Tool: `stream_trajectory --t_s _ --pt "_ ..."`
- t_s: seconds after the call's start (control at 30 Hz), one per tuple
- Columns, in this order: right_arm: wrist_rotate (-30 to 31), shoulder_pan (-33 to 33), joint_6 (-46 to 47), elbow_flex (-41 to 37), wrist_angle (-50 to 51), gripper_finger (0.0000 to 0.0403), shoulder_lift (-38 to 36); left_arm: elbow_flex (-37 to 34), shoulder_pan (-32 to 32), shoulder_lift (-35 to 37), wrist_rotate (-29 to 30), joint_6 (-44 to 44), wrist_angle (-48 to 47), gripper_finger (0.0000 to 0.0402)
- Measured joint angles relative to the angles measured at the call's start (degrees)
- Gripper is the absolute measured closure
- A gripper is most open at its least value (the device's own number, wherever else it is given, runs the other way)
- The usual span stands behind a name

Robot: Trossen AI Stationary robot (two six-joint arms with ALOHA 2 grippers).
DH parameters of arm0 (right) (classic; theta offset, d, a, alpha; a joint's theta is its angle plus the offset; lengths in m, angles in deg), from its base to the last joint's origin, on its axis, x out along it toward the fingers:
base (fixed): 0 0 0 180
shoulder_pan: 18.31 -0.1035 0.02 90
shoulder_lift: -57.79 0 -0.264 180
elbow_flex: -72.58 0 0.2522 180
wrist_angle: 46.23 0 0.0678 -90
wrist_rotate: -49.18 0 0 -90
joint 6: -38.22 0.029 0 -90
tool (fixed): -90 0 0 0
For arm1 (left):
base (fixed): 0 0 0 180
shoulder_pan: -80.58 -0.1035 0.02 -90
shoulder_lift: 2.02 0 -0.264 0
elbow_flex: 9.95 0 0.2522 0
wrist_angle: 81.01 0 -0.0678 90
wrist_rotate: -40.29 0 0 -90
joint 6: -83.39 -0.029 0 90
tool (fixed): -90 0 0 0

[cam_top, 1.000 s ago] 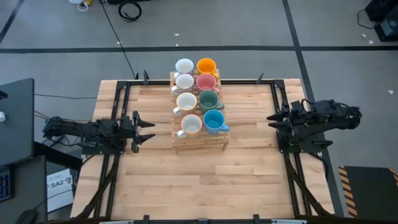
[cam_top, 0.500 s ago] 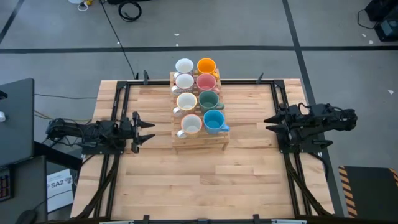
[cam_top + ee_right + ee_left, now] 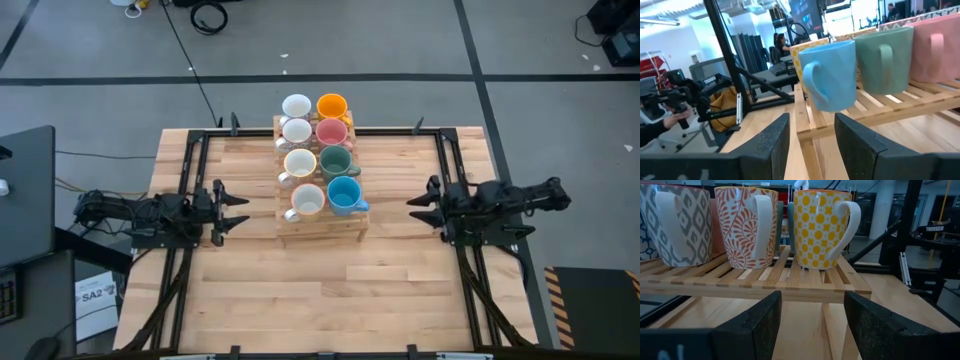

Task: Place coffee mugs
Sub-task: Return to Home Position

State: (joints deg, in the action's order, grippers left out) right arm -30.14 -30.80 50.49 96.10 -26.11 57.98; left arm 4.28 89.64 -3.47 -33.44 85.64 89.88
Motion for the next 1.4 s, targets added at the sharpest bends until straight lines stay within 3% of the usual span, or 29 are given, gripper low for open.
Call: stream_trajectory --t_s 0.3,0.8,1.07,1.4 --pt "0.2 3.59 -4.65 -7.05 -8.8 0.0241 0.0 -0.02 0.0 0.0 0.0 -0.05 -0.04 0.0178" --pt "-3.15 15.87 -9.78 -9.42 -9.14 0.0241 0.2 -0.04 0.0 0.0 0.0 -0.62 -0.09 0.0178" --pt "-3.28 18.32 -15.71 -9.42 -8.67 0.0241 0.35 -0.07 0.0 -0.02 0.56 -1.45 -0.15 0.0178" --pt "-3.3 18.69 -14.42 -9.41 -8.7 0.0241 0.35 -0.09 0.02 -0.04 1.75 -1.04 -0.06 0.0178"
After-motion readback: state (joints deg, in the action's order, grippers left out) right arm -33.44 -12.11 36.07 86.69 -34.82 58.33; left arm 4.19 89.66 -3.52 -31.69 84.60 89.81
